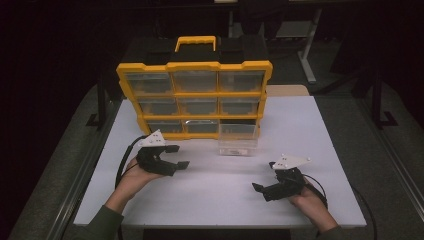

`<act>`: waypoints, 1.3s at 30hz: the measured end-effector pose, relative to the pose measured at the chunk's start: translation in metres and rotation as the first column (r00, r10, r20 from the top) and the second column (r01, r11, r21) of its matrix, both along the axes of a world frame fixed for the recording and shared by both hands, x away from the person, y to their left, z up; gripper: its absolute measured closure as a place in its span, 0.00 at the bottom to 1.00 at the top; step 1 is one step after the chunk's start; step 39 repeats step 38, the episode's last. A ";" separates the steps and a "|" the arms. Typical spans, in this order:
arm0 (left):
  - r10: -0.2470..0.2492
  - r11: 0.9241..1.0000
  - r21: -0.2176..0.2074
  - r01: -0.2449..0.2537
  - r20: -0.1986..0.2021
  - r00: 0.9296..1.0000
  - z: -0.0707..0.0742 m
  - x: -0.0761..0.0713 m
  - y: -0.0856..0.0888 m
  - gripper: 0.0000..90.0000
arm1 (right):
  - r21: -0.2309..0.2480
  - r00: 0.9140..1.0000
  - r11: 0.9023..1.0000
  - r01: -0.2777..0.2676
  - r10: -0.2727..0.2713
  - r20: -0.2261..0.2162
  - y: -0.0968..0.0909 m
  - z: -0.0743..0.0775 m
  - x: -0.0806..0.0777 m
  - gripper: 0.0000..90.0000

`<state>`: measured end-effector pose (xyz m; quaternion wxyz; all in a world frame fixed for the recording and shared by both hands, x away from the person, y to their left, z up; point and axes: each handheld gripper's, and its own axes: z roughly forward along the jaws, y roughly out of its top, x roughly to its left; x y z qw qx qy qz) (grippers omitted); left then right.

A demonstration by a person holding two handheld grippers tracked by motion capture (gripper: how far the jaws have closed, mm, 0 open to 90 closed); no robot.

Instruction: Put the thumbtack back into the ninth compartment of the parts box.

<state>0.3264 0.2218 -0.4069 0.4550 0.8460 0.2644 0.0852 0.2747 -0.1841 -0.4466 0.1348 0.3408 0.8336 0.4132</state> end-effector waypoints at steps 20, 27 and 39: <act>0.036 0.999 -0.034 -0.034 0.049 0.998 -0.027 -0.038 0.034 0.09 | 0.001 1.000 1.000 -0.004 0.004 0.003 0.000 0.000 0.000 0.04; 0.023 0.999 -0.034 -0.021 0.066 0.998 -0.033 -0.044 0.039 0.00 | 0.000 1.000 1.000 -0.002 0.002 0.001 0.000 0.000 0.000 0.05; 0.018 1.000 0.013 -0.019 0.045 0.999 -0.042 -0.042 0.038 0.00 | -0.009 1.000 1.000 -0.003 0.003 0.001 0.001 -0.001 0.000 0.05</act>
